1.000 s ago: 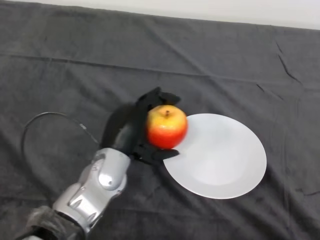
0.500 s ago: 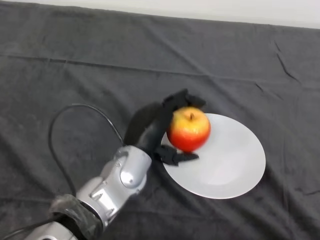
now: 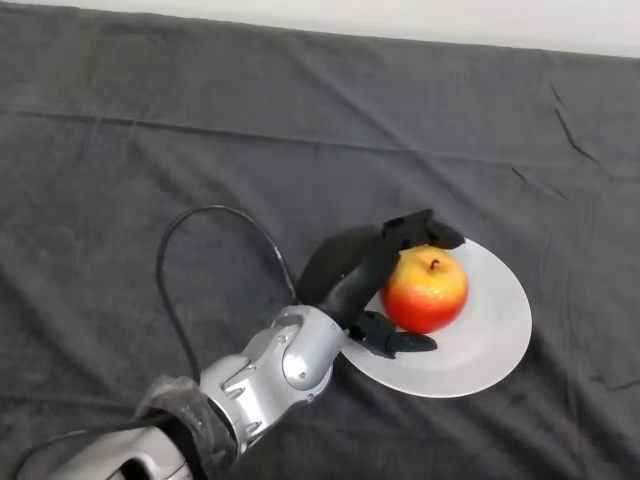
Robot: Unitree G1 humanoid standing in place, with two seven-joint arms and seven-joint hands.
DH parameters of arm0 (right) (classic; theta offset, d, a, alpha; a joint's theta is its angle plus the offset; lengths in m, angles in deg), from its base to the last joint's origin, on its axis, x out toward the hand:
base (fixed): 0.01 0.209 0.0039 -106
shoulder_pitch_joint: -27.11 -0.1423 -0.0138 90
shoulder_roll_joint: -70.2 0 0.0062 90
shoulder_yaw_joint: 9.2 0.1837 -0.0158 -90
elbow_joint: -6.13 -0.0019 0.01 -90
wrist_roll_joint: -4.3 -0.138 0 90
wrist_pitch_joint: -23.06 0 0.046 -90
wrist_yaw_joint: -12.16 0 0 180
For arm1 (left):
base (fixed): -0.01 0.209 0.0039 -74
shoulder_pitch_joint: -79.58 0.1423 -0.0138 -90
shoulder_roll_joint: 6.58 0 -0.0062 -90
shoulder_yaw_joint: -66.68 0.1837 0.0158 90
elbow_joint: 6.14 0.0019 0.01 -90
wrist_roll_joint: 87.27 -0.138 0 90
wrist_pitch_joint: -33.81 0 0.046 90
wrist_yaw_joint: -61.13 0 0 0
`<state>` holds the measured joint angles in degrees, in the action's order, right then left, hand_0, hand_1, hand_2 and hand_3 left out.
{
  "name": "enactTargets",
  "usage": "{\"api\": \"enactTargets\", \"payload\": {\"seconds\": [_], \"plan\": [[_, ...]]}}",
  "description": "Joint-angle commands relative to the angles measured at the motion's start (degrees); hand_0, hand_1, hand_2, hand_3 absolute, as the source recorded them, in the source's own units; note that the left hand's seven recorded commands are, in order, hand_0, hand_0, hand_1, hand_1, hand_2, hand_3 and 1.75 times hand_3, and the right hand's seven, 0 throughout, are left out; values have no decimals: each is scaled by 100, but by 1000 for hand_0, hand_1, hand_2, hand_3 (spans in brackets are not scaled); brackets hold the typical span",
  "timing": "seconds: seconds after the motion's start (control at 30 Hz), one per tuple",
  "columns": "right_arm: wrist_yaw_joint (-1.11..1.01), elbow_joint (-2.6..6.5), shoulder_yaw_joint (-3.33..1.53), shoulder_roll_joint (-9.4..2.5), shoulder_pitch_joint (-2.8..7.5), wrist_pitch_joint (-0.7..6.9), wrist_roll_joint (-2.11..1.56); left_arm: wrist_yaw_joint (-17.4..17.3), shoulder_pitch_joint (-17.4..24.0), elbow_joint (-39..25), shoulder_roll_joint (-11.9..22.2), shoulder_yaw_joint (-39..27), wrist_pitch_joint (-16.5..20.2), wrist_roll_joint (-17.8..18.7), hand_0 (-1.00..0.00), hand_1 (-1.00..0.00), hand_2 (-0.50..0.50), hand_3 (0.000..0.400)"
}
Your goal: Move the apple to the plate
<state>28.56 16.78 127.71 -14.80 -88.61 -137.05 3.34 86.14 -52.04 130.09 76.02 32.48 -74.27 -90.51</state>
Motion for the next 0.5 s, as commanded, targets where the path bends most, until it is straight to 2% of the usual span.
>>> {"api": "enactTargets", "payload": {"seconds": [0.03, 0.07, 0.1, 0.17, 0.5], "plan": [[1, 311, 22, -726, 749, 108, -42, 35, -413, 238, -55, 137, -154, 83, -1000, -702, -149, 400], [1, 312, 23, -725, 748, 107, -41, 32, -429, 253, -52, 170, -163, 108, -655, 0, -327, 262], [1, 313, 24, -725, 748, 107, -40, 24, -447, 266, -45, 195, -172, 134, -655, 0, -327, 262], [2, 314, 26, -725, 748, 106, -38, 10, -480, 290, -31, 230, -189, 175, 0, 0, 0, 0], [3, 318, 34, -723, 748, 103, -29, -60, -661, 295, 244, 7, -434, 296, 0, 0, 0, 0]]}}
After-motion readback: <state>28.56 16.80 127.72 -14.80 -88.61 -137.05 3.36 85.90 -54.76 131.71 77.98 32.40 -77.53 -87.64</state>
